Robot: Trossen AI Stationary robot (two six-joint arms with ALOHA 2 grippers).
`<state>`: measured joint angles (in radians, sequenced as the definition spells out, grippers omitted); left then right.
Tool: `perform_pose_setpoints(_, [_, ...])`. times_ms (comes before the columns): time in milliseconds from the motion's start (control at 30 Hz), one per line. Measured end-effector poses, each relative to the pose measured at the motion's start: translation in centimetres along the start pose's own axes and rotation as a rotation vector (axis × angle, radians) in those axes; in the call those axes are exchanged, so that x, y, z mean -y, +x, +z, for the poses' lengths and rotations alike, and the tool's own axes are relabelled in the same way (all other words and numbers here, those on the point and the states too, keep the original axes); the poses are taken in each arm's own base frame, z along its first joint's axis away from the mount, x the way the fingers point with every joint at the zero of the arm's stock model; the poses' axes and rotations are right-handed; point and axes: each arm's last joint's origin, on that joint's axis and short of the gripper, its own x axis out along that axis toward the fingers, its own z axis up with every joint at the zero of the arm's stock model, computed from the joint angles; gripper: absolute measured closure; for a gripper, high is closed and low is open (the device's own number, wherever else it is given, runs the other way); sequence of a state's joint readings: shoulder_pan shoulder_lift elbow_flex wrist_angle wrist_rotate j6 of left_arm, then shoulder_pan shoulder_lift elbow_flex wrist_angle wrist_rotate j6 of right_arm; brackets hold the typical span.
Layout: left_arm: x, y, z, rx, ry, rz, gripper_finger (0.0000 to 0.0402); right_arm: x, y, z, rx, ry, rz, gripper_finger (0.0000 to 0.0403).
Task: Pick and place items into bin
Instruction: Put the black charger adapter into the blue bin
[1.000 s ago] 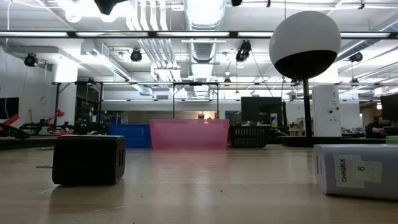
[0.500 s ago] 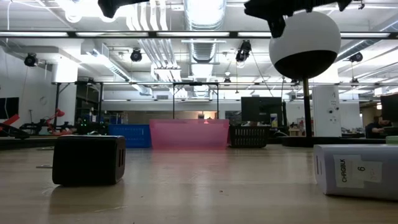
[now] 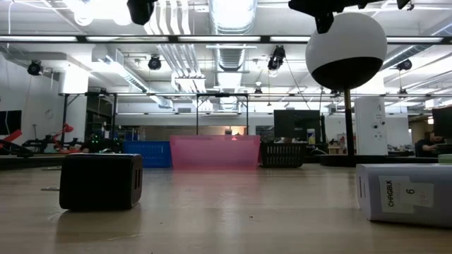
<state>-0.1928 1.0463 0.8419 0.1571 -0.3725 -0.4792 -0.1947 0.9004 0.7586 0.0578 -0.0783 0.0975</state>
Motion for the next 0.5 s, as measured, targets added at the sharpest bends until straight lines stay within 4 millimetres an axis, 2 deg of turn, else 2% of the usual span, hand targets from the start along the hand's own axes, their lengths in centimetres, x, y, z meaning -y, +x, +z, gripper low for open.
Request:
perform_pose_setpoints(167, [0.7,1.4,-0.6,-0.081,-0.099,-0.079,0.0235,0.0,0.0,0.0,-0.001,-0.001,-0.004,0.0321])
perform_pose_setpoints(367, [2.0,3.1,-1.6,-0.183,-0.117,-0.135,0.0235,0.0,-0.1,-0.3,-0.037,-0.022,-0.007,0.0331])
perform_pose_setpoints(500, [2.7,3.9,-2.1,-0.318,-0.188,-0.142,0.0235,0.1,-0.1,-1.0,-0.101,-0.018,-0.012,0.0335])
